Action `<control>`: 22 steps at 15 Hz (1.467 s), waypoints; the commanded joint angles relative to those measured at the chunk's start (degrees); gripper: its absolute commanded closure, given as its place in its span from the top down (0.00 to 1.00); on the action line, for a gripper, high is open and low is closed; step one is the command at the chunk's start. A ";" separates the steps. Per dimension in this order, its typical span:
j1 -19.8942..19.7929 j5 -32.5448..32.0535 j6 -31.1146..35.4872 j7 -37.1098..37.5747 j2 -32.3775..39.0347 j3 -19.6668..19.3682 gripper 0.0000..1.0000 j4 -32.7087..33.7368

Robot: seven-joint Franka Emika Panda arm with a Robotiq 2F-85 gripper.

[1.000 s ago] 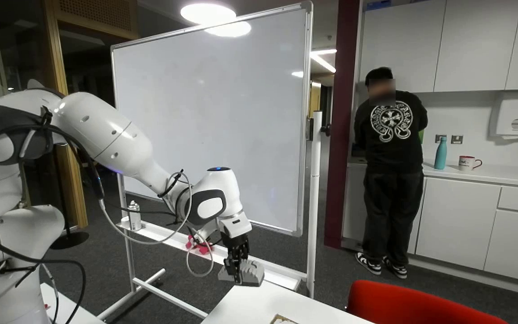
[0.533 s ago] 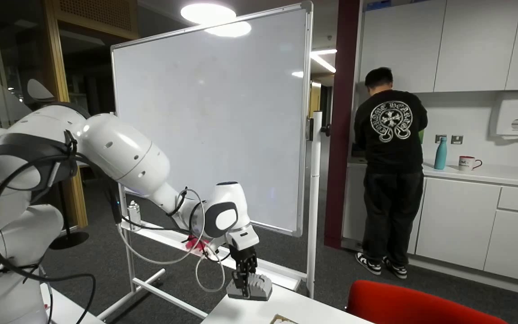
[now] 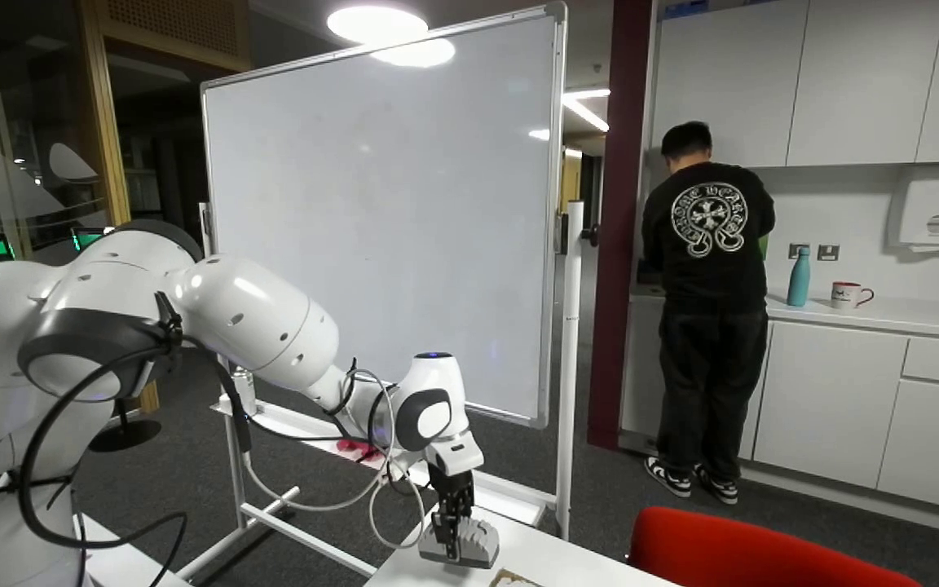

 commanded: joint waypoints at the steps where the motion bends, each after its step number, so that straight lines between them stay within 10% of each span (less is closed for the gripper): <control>1: 0.99 -2.73 -3.66 1.24 -3.67 1.17 0.35 3.64; 5: 1.22 -4.58 -4.18 1.42 -5.43 1.64 0.42 4.46; 6: 1.03 -4.94 -4.14 1.55 -5.76 1.92 0.85 4.61; 9: 0.06 -5.42 -4.24 1.45 -5.53 2.83 1.00 4.05; 22: -15.72 -11.04 -3.53 0.66 3.94 14.04 1.00 -12.70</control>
